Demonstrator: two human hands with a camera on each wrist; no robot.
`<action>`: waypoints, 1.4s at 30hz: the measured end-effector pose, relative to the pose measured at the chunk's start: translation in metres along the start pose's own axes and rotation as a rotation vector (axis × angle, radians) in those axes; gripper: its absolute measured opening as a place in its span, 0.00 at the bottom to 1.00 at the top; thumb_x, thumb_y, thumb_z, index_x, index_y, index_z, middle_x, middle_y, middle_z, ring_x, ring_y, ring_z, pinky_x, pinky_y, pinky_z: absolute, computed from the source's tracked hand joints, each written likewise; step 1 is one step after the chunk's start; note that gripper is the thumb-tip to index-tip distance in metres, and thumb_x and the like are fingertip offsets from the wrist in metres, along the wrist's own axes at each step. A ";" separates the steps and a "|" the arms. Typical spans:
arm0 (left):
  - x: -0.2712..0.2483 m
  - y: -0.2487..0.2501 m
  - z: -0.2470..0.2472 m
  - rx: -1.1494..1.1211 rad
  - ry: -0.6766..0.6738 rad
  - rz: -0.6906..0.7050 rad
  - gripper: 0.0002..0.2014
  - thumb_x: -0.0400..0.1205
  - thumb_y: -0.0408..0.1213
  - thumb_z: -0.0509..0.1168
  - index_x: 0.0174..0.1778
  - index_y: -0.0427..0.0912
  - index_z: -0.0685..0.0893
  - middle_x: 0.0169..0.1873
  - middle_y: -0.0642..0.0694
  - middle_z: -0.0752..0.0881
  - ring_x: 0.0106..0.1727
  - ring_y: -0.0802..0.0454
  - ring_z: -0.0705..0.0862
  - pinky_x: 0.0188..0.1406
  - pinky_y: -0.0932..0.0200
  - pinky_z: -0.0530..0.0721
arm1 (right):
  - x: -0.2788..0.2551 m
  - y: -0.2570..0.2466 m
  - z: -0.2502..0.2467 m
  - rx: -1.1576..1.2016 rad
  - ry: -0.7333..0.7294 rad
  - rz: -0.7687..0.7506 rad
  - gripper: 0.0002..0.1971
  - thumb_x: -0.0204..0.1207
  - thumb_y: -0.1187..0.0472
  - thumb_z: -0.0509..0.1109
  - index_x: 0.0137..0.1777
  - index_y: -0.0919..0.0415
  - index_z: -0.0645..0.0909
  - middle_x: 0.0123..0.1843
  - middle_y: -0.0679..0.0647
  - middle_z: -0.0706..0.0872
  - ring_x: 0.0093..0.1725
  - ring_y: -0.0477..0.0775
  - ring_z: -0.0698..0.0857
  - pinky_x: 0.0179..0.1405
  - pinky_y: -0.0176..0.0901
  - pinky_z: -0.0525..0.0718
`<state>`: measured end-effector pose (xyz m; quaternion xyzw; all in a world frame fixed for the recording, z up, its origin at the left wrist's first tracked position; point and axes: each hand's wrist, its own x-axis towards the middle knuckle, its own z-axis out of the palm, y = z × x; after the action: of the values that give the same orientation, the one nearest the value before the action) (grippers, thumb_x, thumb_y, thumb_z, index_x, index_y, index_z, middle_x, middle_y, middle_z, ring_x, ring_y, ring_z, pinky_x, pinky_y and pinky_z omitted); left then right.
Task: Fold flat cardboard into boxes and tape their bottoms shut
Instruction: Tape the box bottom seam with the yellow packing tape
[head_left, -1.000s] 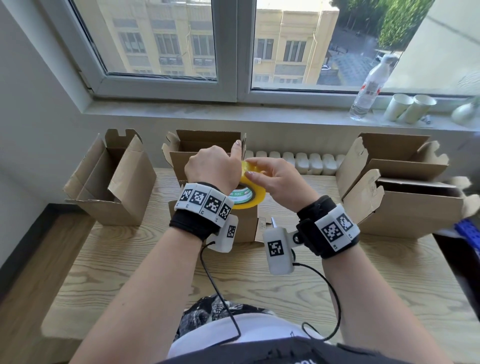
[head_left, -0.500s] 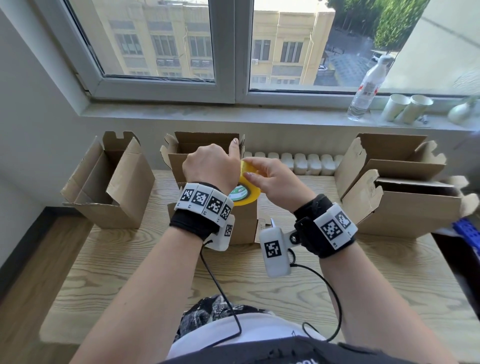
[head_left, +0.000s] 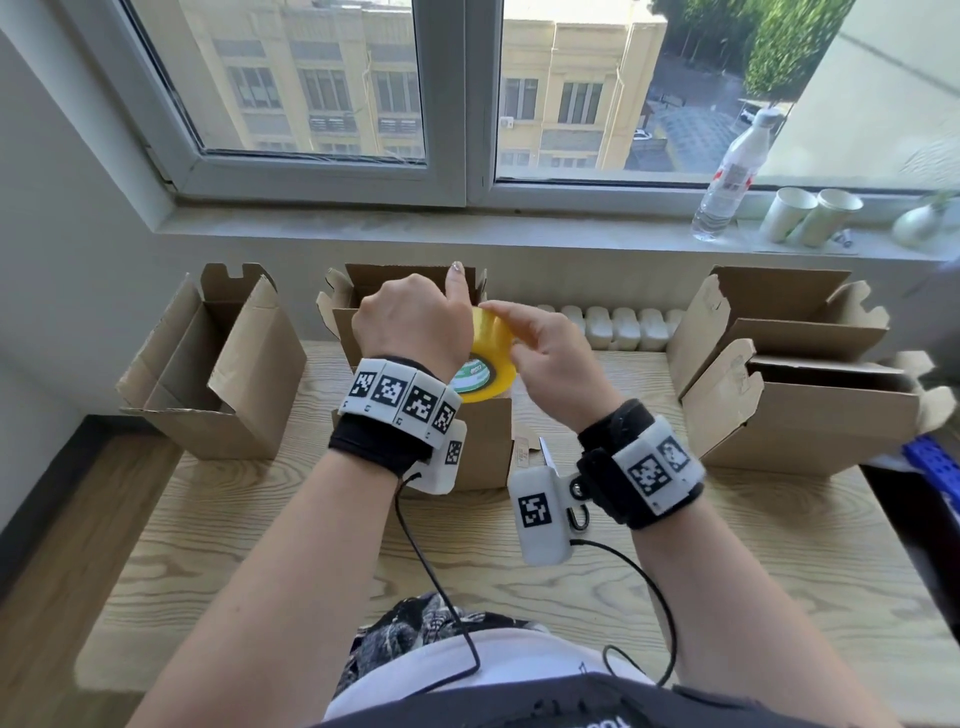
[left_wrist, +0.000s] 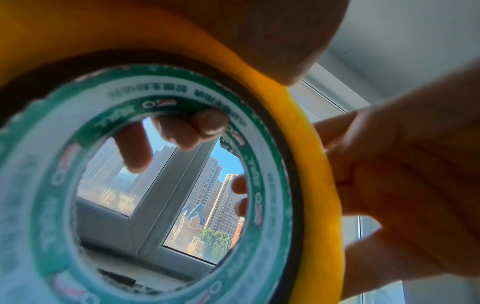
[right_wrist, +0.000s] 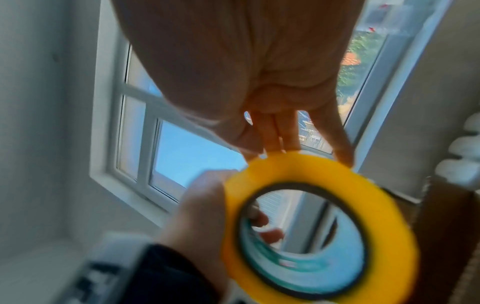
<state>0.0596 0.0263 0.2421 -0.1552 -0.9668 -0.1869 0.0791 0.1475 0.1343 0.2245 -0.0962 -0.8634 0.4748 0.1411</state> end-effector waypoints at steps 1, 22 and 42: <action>0.000 0.000 -0.001 -0.016 -0.016 -0.004 0.35 0.88 0.57 0.42 0.41 0.37 0.88 0.44 0.37 0.88 0.52 0.36 0.83 0.47 0.51 0.66 | 0.001 -0.003 -0.002 0.036 -0.014 0.006 0.23 0.77 0.64 0.59 0.71 0.60 0.82 0.59 0.52 0.87 0.56 0.49 0.83 0.59 0.46 0.83; -0.015 0.006 -0.006 -0.005 0.054 0.019 0.36 0.89 0.56 0.41 0.39 0.37 0.89 0.42 0.37 0.88 0.50 0.37 0.85 0.46 0.51 0.67 | -0.005 -0.005 -0.009 0.015 -0.011 -0.055 0.19 0.81 0.63 0.71 0.72 0.59 0.81 0.61 0.53 0.89 0.59 0.50 0.87 0.62 0.48 0.85; -0.025 0.011 -0.013 -0.009 0.056 0.023 0.37 0.89 0.57 0.40 0.38 0.38 0.89 0.41 0.39 0.89 0.49 0.39 0.85 0.52 0.51 0.72 | -0.015 -0.006 0.004 0.147 0.157 -0.012 0.16 0.80 0.64 0.71 0.68 0.60 0.85 0.64 0.53 0.88 0.65 0.48 0.85 0.68 0.50 0.82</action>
<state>0.0876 0.0238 0.2526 -0.1612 -0.9616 -0.1944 0.1075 0.1599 0.1237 0.2257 -0.1172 -0.8131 0.5268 0.2182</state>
